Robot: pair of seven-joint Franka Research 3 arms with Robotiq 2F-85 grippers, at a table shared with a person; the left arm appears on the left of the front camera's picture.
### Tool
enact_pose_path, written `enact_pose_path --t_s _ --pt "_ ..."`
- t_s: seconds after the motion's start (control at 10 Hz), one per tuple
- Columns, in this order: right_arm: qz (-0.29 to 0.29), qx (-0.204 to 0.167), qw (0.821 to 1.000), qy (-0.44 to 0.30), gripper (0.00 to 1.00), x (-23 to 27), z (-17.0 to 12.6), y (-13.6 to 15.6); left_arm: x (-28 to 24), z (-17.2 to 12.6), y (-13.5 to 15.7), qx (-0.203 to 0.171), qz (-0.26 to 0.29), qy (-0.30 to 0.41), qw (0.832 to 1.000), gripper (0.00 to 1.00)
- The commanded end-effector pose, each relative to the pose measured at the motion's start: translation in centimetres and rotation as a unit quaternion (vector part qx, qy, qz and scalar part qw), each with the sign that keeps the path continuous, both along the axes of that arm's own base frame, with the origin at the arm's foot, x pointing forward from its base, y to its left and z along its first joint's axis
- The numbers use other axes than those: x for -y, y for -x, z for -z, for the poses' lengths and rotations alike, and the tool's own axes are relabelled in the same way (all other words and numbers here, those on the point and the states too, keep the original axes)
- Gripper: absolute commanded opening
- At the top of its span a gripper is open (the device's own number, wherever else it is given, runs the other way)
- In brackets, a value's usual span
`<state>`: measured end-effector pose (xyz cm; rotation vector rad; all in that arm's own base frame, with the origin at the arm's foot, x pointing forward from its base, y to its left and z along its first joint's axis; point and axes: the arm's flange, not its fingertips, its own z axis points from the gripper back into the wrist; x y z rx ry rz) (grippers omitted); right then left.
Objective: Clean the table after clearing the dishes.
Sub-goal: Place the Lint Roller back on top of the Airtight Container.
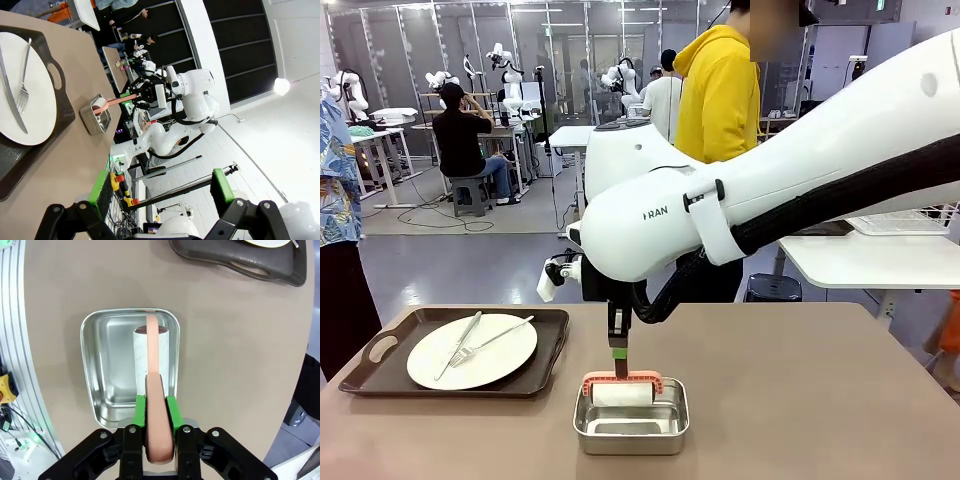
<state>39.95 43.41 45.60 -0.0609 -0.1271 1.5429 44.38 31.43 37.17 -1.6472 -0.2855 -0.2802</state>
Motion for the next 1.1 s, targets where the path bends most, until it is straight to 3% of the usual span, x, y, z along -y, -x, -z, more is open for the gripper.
enact_pose_path --t_s 0.0,0.3,1.0 --pt "-0.014 -0.006 1.0 0.012 0.21 0.1 -0.6 -0.6 0.1 -0.3 0.5 0.007 -0.009 -0.003 1.0 1.0" --pt "-0.01 -0.029 0.999 0.013 0.21 0.3 0.8 -1.8 0.1 -0.3 0.5 0.007 -0.009 -0.003 1.0 1.0" --pt "-0.016 -0.037 0.999 0.011 0.21 0.6 4.8 -4.5 0.1 -0.3 0.5 0.007 -0.009 -0.003 1.0 1.0"
